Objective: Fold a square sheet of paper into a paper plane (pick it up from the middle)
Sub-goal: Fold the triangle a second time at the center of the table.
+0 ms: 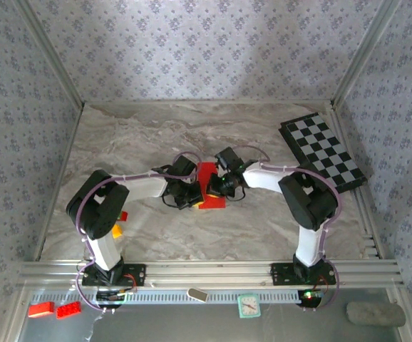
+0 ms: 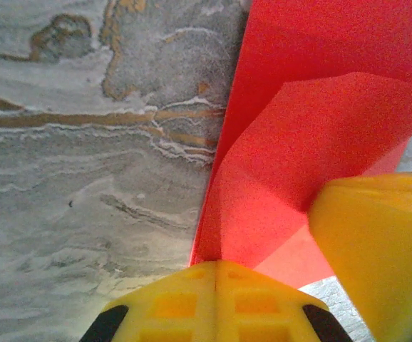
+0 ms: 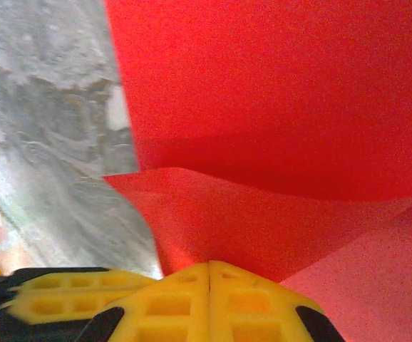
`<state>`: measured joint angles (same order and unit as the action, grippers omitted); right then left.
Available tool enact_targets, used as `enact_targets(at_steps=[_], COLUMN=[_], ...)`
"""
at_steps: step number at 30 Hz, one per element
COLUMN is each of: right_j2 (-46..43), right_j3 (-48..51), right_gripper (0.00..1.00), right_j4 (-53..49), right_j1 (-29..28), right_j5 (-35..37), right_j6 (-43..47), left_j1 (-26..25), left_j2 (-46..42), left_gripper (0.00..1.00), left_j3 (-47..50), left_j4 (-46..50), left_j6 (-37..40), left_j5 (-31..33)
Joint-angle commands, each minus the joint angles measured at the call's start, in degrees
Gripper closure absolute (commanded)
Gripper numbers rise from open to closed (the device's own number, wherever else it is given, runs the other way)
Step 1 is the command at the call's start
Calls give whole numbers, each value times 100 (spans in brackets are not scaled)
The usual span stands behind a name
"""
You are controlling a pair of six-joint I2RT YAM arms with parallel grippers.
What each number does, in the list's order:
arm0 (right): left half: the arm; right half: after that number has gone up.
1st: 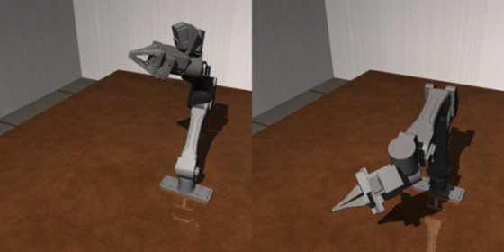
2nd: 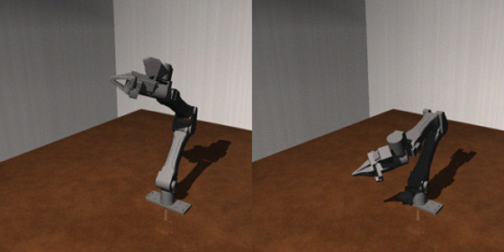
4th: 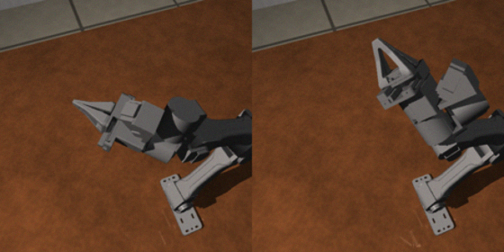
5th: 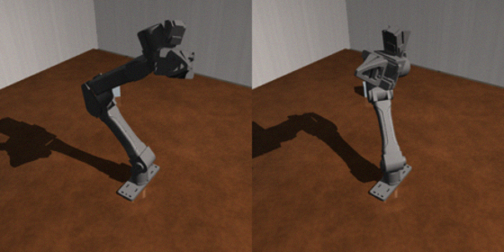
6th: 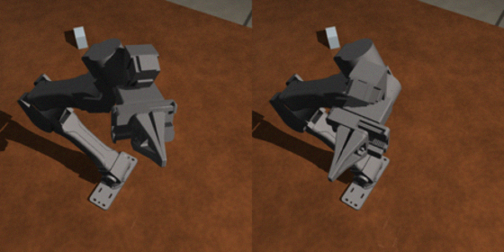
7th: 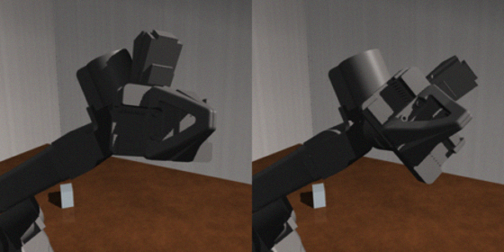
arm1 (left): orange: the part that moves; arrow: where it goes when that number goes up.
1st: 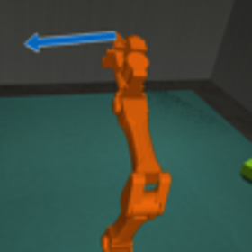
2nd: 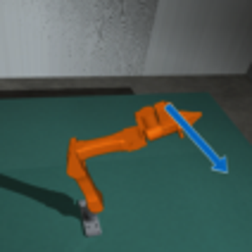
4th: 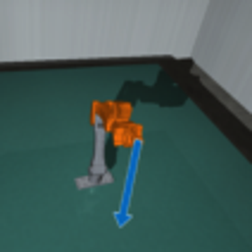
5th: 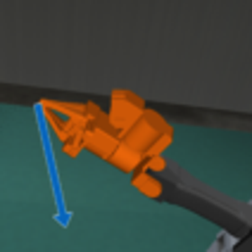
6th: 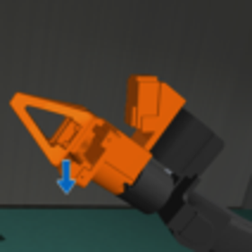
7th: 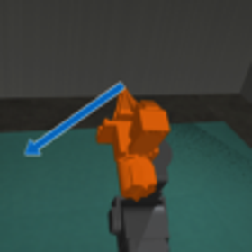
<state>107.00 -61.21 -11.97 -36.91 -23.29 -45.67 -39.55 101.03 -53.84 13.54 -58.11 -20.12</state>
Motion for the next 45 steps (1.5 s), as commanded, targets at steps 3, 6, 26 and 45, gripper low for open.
enact_targets(at_steps=[3,6,26,45], right_j2=[154,154,-127,-846], right_j3=[84,165,566,522], right_gripper=[99,100,99,99], right_j4=[-67,-78,463,491], right_j1=[21,87,966,1183], right_j5=[129,203,192,-235], right_j6=[-65,-34,171,382], left_j1=[-41,-41,-37,-40], left_j2=[118,105,171,171], left_gripper=[100,100,100,100], left_j3=[81,118,198,-26], left_j4=[557,603,740,694], left_j6=[-76,-129,-199,-69], left_j5=[287,289,308,210])
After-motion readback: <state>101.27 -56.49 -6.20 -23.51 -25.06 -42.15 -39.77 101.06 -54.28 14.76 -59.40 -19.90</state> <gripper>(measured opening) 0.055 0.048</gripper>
